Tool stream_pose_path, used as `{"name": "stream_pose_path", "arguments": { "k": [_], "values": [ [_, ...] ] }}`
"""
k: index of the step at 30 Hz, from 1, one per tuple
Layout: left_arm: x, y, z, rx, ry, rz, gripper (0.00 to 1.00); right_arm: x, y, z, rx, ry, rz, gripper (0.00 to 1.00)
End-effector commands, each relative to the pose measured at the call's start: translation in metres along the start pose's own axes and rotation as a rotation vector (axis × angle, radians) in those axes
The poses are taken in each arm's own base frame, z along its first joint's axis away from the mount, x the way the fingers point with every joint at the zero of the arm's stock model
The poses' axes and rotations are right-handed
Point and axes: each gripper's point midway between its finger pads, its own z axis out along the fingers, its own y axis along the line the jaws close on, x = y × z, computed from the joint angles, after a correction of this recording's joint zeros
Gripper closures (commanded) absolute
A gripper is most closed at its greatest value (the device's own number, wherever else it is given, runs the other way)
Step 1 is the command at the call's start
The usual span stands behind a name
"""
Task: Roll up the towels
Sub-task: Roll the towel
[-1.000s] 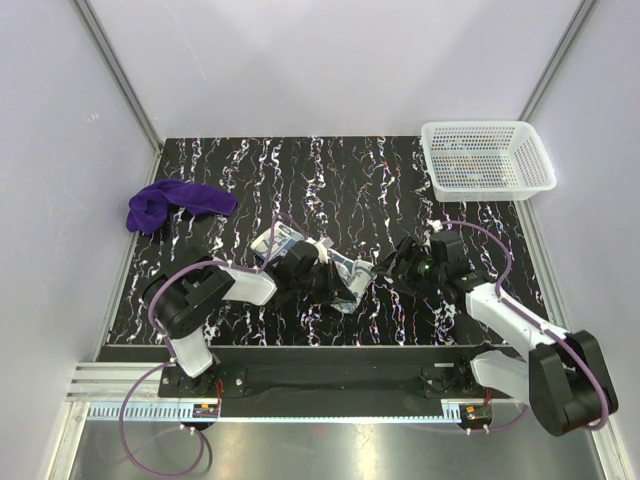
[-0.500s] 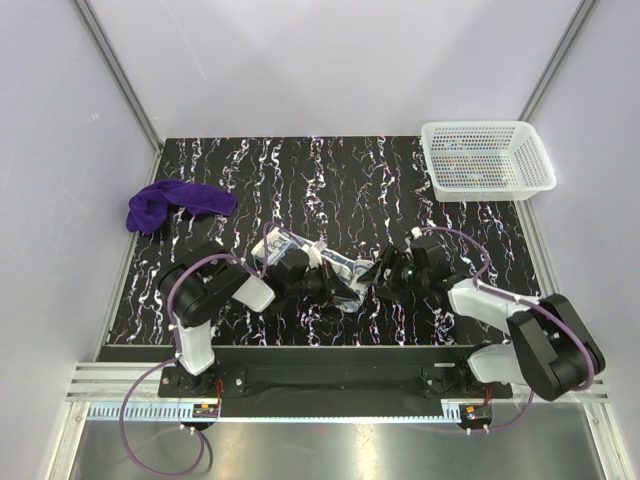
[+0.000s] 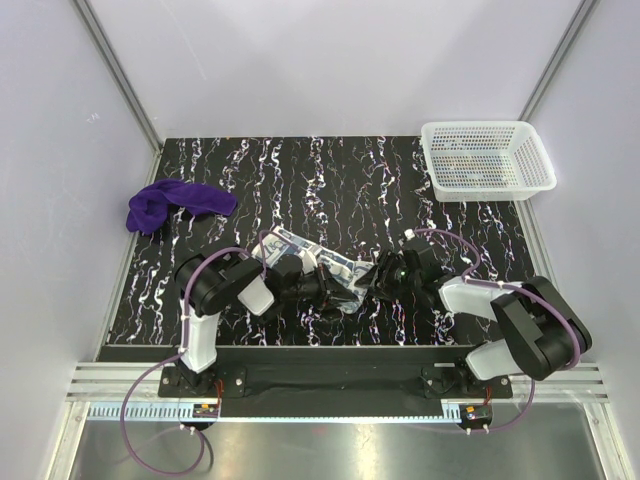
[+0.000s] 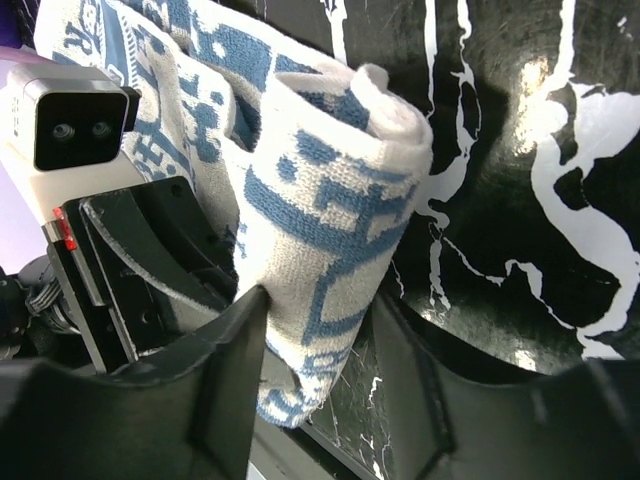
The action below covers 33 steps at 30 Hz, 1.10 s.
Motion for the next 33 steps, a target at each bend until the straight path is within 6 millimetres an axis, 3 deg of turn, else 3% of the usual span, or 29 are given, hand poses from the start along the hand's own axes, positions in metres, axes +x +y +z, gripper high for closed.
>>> {"name": "stream_pose_path", "arguments": {
  "k": [1,7,9,11,12,14,15,17,18,19,21,23,25,26,27,28,30,31,33],
  "values": [
    [0.001,-0.018,-0.001,0.085,0.018,0.049,1.00,-0.005,0.005,0.004,-0.021,-0.029,-0.019,0.48],
    [0.003,-0.018,0.000,0.091,0.036,0.052,0.96,-0.004,0.008,0.004,-0.032,-0.029,-0.028,0.62],
    [0.004,-0.017,0.000,0.084,0.038,0.062,0.89,-0.004,0.008,0.003,-0.032,-0.029,-0.029,0.67],
    [0.003,-0.019,-0.001,0.075,0.036,0.079,0.82,-0.002,0.009,0.001,-0.031,-0.024,-0.029,0.68],
    [0.004,-0.011,-0.001,0.038,0.037,0.091,0.72,-0.003,0.010,0.000,-0.032,-0.025,-0.033,0.69],
    [0.002,-0.016,-0.004,0.023,0.024,0.127,0.62,-0.004,0.012,-0.002,-0.031,-0.028,-0.042,0.71],
    [0.003,-0.006,-0.005,-0.026,0.027,0.142,0.51,-0.002,0.009,-0.003,-0.018,-0.023,-0.042,0.70],
    [0.000,-0.014,-0.008,-0.040,0.011,0.184,0.46,-0.003,0.011,-0.006,-0.013,-0.032,-0.052,0.71],
    [0.001,-0.004,-0.010,-0.090,0.017,0.197,0.43,-0.001,0.009,-0.007,-0.001,-0.022,-0.053,0.71],
    [-0.003,-0.012,-0.012,-0.090,-0.001,0.228,0.39,-0.002,0.008,-0.008,0.002,-0.025,-0.060,0.71],
    [-0.006,-0.001,-0.016,-0.169,-0.014,0.262,0.36,-0.001,0.007,-0.009,0.018,-0.021,-0.063,0.72],
    [-0.012,-0.013,-0.020,-0.189,-0.043,0.321,0.32,0.001,0.005,-0.009,0.033,-0.016,-0.067,0.73],
    [-0.019,-0.001,-0.029,-0.308,-0.074,0.384,0.32,0.001,0.003,-0.010,0.045,-0.016,-0.072,0.73],
    [-0.023,-0.020,-0.030,-0.302,-0.101,0.441,0.32,0.002,0.003,-0.010,0.058,-0.008,-0.072,0.73],
    [-0.021,-0.011,-0.037,-0.376,-0.091,0.497,0.32,0.001,0.003,-0.010,0.063,-0.008,-0.074,0.73],
    [-0.029,-0.030,-0.038,-0.395,-0.159,0.575,0.32,0.001,0.002,-0.011,0.070,-0.007,-0.079,0.73],
    [-0.027,-0.032,-0.046,-0.469,-0.175,0.701,0.32,0.002,0.001,-0.011,0.090,0.004,-0.081,0.73],
    [-0.026,-0.049,-0.045,-0.481,-0.237,0.786,0.32,0.001,0.002,-0.012,0.093,0.003,-0.087,0.73],
    [-0.019,-0.050,-0.048,-0.543,-0.238,0.895,0.32,0.002,0.001,-0.015,0.114,0.015,-0.084,0.73]
  ]
}}
